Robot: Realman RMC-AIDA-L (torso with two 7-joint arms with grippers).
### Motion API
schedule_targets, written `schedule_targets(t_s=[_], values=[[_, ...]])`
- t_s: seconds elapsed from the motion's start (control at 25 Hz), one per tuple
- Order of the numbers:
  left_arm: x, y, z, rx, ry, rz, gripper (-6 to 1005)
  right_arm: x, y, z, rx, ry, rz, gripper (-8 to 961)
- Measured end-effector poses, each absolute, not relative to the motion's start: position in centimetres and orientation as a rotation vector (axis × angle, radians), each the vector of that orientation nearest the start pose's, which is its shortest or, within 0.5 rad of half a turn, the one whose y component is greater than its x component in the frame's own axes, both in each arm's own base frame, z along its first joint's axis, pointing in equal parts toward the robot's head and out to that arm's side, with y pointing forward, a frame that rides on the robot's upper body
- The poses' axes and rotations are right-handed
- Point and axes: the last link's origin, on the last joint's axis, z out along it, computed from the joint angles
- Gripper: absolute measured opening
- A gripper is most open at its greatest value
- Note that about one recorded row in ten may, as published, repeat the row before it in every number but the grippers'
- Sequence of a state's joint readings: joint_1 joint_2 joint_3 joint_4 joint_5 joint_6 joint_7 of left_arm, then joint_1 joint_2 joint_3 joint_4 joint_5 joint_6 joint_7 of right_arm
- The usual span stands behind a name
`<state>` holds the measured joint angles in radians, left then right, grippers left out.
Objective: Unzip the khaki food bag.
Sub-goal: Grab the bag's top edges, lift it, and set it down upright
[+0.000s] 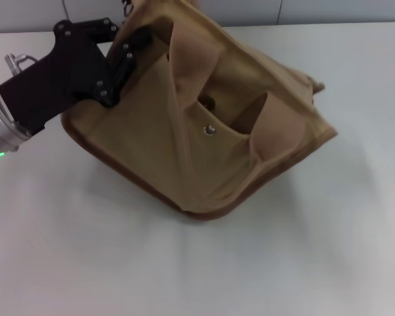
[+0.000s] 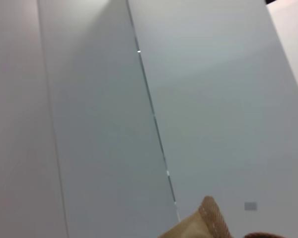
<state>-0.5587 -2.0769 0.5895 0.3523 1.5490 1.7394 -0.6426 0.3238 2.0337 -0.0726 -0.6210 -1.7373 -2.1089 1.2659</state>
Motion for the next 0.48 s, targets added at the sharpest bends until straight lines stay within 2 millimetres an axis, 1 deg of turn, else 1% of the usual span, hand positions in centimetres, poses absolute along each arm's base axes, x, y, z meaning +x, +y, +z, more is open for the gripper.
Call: schedule_targets(t_s=[0.04, 0.08, 0.12, 0.2, 0.24, 0.28, 0.4, 0.44, 0.48], values=[[-22.2, 32.6, 1.6, -2.263, 0.147, -1.206, 87, 30.1, 24.6, 12.0, -2.11, 0.405, 1.385, 834], [-22.2, 32.6, 1.6, -2.263, 0.147, -1.206, 87, 30.1, 24.6, 12.0, -2.11, 0.405, 1.385, 834], [-22.0, 32.6, 1.7, -2.267, 0.17, -1.209, 87, 29.9, 25.2, 11.9, -2.125, 0.41, 1.375, 834], [-21.6, 32.4, 2.0, -2.278, 0.218, -1.224, 87, 29.1, 26.2, 11.6, -2.195, 0.4, 1.346, 834], [-21.3, 32.3, 2.0, -2.293, 0.25, -1.233, 87, 28.1, 27.3, 11.0, -2.273, 0.378, 1.308, 834], [-21.3, 32.3, 2.0, -2.293, 0.25, -1.233, 87, 28.1, 27.3, 11.0, -2.273, 0.378, 1.308, 835], [-20.9, 32.1, 1.4, -2.334, 0.293, -1.228, 87, 26.8, 28.9, 9.8, -2.356, 0.358, 1.249, 835], [-20.8, 31.8, 1.0, -2.358, 0.327, -1.22, 87, 26.0, 29.8, 8.9, -2.404, 0.349, 1.216, 835], [-20.8, 31.8, 1.0, -2.358, 0.327, -1.22, 87, 26.0, 29.8, 8.9, -2.404, 0.349, 1.216, 834]])
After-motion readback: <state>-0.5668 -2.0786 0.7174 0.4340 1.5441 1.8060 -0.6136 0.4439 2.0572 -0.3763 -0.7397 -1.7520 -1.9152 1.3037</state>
